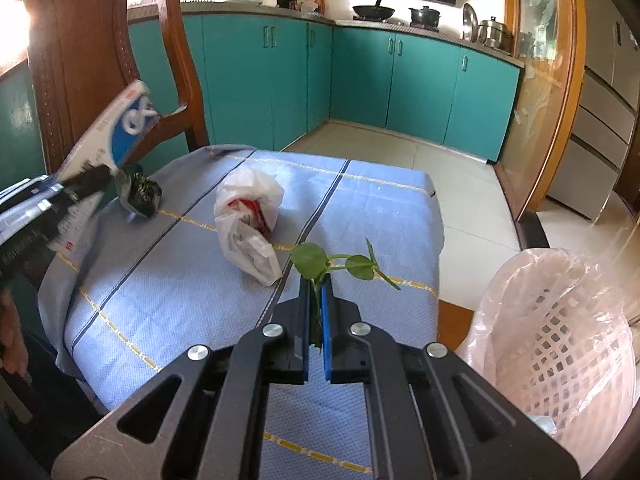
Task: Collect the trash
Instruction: 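Lift and carry the medicine box and green sprig over the wastebasket with both tools, then open both tools to drop the box and sprig into the wastebasket, then grasp the white plastic bag with the right tool while the left tool grasps the dark green wrapper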
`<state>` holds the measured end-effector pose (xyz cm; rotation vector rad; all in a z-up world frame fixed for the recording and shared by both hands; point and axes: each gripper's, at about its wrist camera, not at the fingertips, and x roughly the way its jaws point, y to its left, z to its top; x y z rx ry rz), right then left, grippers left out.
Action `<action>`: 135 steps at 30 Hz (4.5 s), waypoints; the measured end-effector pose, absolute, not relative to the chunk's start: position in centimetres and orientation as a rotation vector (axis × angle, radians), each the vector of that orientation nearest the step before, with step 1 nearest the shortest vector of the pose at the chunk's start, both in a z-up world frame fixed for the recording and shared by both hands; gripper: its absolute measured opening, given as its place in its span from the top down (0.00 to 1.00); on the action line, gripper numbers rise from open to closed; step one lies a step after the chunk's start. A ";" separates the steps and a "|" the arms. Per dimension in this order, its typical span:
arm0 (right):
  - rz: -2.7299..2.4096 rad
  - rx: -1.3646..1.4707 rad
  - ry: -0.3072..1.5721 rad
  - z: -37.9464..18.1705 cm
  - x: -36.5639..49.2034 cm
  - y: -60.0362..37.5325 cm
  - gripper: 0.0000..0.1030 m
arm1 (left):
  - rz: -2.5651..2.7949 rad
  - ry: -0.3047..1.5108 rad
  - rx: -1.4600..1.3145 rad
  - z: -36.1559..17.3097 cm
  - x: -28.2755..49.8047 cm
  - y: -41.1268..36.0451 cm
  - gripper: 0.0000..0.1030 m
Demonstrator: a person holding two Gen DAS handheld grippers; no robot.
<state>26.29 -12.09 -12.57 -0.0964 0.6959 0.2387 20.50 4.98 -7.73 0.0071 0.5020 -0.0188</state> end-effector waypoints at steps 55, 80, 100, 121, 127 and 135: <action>-0.088 0.114 0.542 -9.7 19.1 -29.3 0.95 | -0.462 0.565 0.215 -8.5 18.0 -15.7 0.77; -0.179 0.141 0.624 -12.4 17.9 -33.3 0.95 | -0.611 0.666 0.221 -11.7 20.2 -24.1 0.77; -0.201 0.185 0.619 -12.1 18.1 -33.6 0.42 | -0.547 0.622 0.193 -11.0 20.4 -22.6 0.43; 0.137 0.167 0.661 -11.0 28.0 -20.2 0.41 | 0.231 0.866 0.337 -11.1 32.2 3.6 0.43; 0.326 0.075 0.742 -12.6 33.9 -11.3 0.41 | 0.292 0.920 0.414 -13.7 33.3 6.0 0.43; 0.405 0.002 0.860 -17.1 37.7 -4.5 0.41 | 0.294 0.956 0.460 -15.6 34.5 6.8 0.71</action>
